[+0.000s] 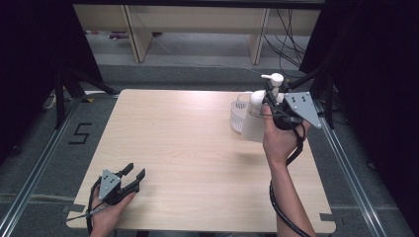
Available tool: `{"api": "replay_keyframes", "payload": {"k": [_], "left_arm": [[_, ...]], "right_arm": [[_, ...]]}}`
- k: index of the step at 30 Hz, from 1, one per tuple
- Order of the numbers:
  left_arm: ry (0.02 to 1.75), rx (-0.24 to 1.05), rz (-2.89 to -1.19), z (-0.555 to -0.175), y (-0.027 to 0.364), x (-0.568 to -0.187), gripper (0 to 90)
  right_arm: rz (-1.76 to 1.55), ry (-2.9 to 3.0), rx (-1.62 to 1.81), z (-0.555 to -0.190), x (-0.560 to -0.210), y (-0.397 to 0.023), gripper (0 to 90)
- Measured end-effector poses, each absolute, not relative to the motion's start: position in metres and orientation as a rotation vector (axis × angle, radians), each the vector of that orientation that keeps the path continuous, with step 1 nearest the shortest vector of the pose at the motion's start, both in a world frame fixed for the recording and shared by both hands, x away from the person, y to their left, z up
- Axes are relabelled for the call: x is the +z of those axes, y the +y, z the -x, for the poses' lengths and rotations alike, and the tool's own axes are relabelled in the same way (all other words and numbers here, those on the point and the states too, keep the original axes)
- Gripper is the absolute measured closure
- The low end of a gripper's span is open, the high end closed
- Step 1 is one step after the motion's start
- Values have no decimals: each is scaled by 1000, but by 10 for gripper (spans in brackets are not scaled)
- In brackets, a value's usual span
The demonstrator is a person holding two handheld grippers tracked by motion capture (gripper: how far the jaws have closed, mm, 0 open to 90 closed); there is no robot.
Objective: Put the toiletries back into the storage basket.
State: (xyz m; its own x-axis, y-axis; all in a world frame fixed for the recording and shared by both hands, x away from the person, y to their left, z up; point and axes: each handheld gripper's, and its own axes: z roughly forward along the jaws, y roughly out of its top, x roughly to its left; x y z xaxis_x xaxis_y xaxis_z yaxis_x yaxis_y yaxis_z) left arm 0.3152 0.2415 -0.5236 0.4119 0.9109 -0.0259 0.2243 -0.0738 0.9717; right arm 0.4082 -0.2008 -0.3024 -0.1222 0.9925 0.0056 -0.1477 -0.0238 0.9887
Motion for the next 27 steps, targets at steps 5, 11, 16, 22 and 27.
{"api": "replay_keyframes", "payload": {"k": [5, 11, 16, 22, 27], "left_arm": [[1035, 780, -1566, -316, 242, -524, 480], [1035, 780, -1566, -316, 242, -524, 480], [1035, 780, -1566, -315, 242, -524, 480], [1033, 779, -1566, -315, 242, -524, 480], [1034, 778, -1566, -315, 242, -524, 480]], "right_arm": [[-1047, 1174, 1373, -410, -300, -201, 600], [-1048, 1173, 1374, -414, -298, -201, 601], [-1063, 1181, 1371, -415, -296, -199, 600], [-1046, 1181, 1366, -419, -293, -201, 600], [-1040, 1165, 1367, -421, -291, -201, 600]]}}
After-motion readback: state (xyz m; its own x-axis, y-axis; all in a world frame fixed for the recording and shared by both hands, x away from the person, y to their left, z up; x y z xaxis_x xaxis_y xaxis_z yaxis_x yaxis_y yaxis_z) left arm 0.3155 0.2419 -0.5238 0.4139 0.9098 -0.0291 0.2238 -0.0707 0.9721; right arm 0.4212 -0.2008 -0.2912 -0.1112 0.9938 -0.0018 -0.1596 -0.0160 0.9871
